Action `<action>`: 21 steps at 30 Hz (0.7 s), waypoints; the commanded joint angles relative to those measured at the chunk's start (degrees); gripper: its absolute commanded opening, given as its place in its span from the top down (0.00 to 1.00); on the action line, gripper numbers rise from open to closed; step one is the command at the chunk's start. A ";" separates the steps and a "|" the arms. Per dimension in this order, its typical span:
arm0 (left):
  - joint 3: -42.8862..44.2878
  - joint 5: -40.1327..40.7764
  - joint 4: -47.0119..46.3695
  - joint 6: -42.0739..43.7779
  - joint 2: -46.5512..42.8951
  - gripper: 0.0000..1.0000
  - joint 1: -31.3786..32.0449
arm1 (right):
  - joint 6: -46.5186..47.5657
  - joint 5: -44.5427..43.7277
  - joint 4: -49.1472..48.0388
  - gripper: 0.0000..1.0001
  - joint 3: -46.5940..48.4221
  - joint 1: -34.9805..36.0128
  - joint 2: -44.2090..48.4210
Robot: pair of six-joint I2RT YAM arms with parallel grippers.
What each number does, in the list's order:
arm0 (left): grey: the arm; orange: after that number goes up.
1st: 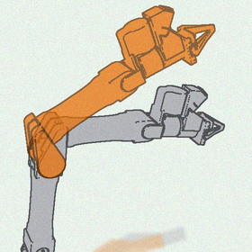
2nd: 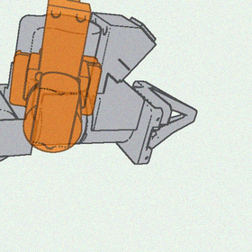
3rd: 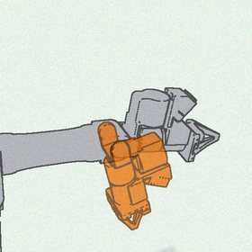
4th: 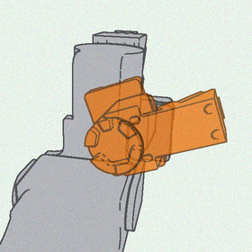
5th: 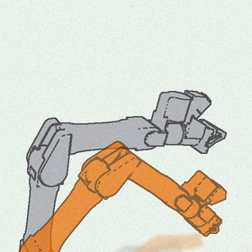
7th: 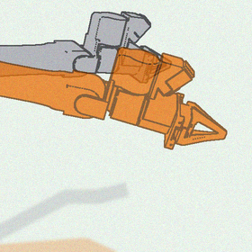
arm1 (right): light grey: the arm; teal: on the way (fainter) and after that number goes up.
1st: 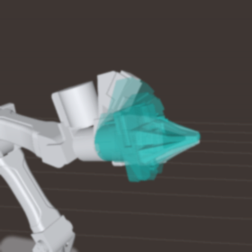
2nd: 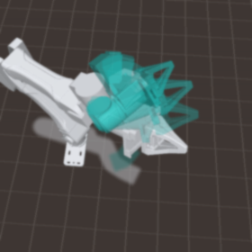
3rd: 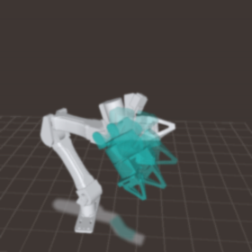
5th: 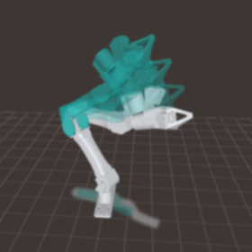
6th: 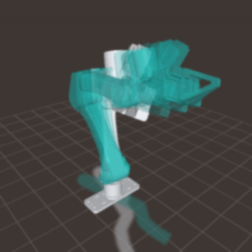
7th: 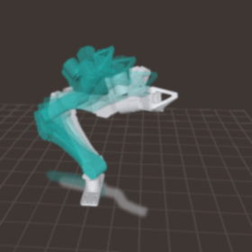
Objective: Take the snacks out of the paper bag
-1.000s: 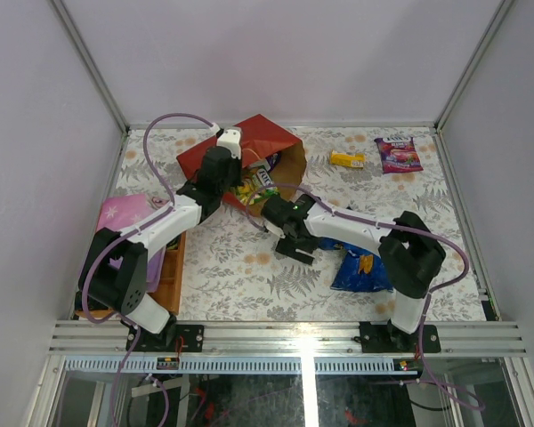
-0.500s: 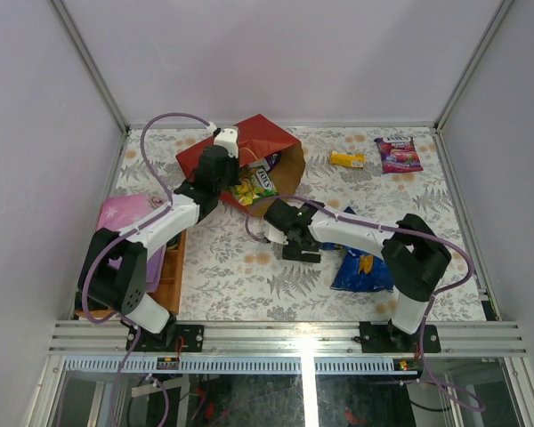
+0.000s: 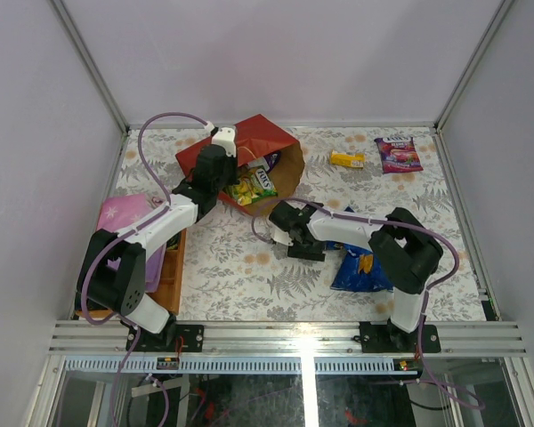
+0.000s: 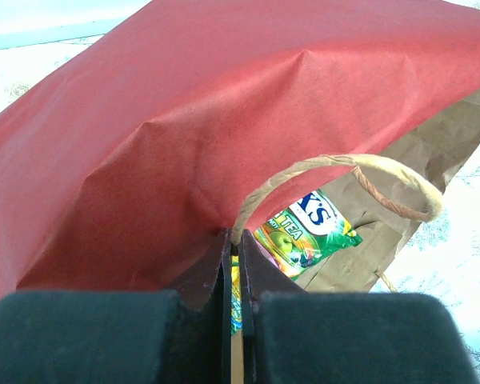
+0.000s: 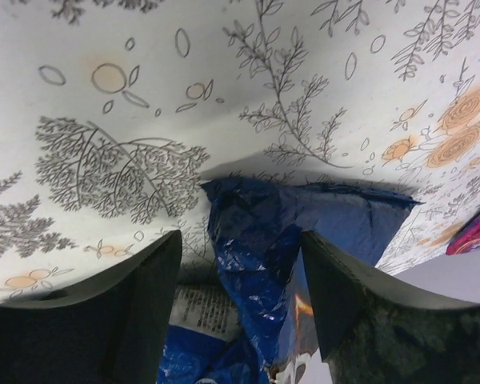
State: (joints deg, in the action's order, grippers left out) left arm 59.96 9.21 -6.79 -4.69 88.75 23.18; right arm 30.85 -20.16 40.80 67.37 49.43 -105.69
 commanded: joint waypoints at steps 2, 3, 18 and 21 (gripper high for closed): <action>-0.96 1.17 -1.14 -0.69 -1.61 1.00 -1.16 | -1.33 -3.03 -3.43 0.38 0.90 -1.80 -0.59; -0.99 1.12 -1.20 -0.74 -1.62 1.00 -1.20 | -1.87 -4.21 -4.17 0.42 1.02 -2.32 -0.72; -0.74 1.26 -0.73 -0.94 -1.64 1.00 -1.73 | -13.18 -15.31 -18.08 1.00 2.82 -9.52 2.36; -0.64 1.18 -0.66 -1.02 -1.58 1.00 -1.74 | -12.93 -21.72 -25.86 1.00 1.28 -9.69 6.38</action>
State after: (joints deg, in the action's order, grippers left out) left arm 59.66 9.23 -6.76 -4.75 88.44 22.39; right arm 20.01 -31.14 27.22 69.04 40.10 -106.80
